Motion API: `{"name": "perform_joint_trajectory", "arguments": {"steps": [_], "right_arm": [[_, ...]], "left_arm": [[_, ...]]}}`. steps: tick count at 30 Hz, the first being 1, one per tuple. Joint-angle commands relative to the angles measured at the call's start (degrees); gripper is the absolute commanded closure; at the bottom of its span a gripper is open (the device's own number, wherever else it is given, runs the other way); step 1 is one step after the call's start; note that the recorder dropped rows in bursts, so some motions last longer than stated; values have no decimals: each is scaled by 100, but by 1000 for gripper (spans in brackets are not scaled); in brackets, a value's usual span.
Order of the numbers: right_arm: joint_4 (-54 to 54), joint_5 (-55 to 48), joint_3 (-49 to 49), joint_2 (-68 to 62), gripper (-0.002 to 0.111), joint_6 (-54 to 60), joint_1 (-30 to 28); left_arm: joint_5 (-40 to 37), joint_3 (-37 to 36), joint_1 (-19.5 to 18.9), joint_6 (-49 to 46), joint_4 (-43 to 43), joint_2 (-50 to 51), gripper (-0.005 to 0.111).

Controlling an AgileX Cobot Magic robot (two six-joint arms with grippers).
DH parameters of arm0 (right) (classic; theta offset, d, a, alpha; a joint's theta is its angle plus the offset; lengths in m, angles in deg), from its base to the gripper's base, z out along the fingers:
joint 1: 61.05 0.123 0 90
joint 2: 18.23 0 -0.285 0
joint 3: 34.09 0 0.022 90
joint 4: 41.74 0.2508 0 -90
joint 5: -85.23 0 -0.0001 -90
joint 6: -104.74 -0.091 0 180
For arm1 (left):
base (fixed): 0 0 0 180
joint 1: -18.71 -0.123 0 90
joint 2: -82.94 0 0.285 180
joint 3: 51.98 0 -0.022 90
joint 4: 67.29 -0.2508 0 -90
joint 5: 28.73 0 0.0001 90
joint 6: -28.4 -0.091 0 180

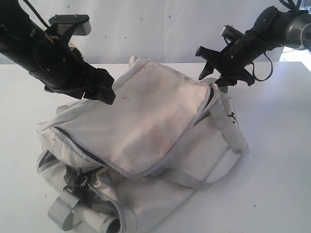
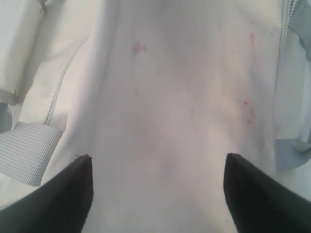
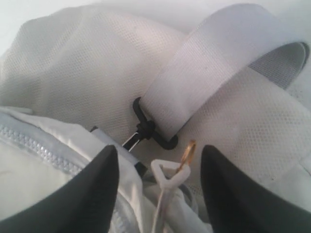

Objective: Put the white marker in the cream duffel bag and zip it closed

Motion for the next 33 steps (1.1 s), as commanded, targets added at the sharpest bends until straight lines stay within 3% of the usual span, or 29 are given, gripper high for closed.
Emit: {"name": "perform_joint_trajectory", "arguments": {"steps": [1, 10, 13, 17, 25, 33], "right_arm": [[-33, 275, 41, 3, 63, 27, -63], [39, -460, 41, -270, 68, -51, -63], [72, -307, 41, -220, 81, 100, -63], [72, 228, 41, -29, 108, 368, -63], [72, 531, 41, 325, 108, 998, -63], [35, -750, 41, 406, 108, 1064, -63]], "left_arm": [[15, 50, 18, 45, 26, -30, 24], [158, 50, 18, 45, 26, -30, 24], [133, 50, 18, 45, 26, -30, 24], [133, 50, 18, 45, 26, -30, 24], [144, 50, 18, 45, 26, -30, 24], [178, 50, 18, 45, 26, -30, 24]]}}
